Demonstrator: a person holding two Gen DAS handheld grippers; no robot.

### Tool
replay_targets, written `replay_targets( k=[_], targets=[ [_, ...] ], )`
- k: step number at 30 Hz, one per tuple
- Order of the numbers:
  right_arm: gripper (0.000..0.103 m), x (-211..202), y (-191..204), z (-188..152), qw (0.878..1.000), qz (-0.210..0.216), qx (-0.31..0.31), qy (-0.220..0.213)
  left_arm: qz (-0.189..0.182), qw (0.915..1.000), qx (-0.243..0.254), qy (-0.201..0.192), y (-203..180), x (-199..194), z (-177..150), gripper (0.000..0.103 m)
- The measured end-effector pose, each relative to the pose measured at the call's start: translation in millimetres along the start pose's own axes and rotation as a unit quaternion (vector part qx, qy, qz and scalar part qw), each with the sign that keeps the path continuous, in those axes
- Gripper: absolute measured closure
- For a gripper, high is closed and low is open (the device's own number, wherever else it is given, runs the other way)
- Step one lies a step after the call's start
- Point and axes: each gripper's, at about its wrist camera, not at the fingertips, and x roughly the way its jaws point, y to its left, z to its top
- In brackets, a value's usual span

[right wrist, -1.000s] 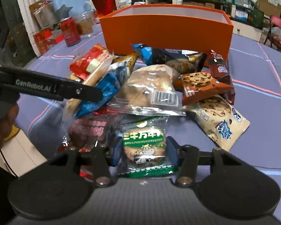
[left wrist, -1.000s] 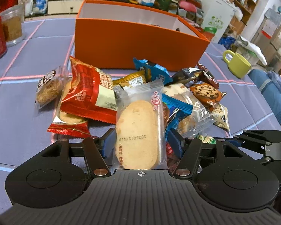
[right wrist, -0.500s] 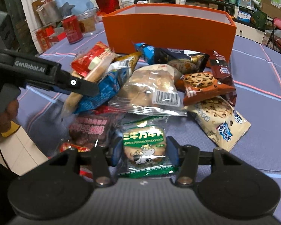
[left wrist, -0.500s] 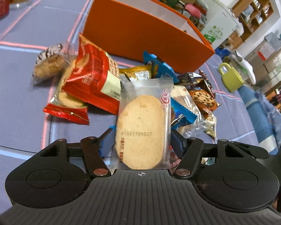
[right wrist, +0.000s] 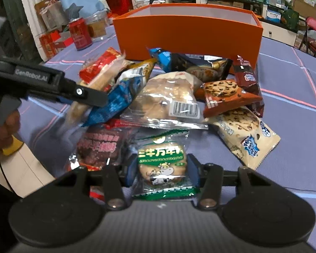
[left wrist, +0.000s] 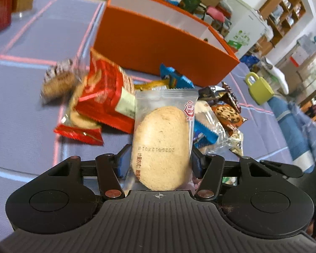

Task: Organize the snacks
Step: 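Lift both snacks over the orange box and open both tools to release them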

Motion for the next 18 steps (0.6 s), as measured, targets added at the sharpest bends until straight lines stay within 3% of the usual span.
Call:
replay_targets(
  k=[8, 18],
  targets=[
    [0.051, -10.5, 11.6, 1.2, 0.998, -0.043, -0.045, -0.027, 0.055, 0.9969, 0.04, -0.04, -10.2, -23.0, 2.3, 0.075],
    [0.051, -21.7, 19.0, 4.2, 0.997, -0.043, -0.058, -0.037, 0.095, 0.9908, 0.066, -0.071, -15.7, -39.9, 5.2, 0.075]
  ],
)
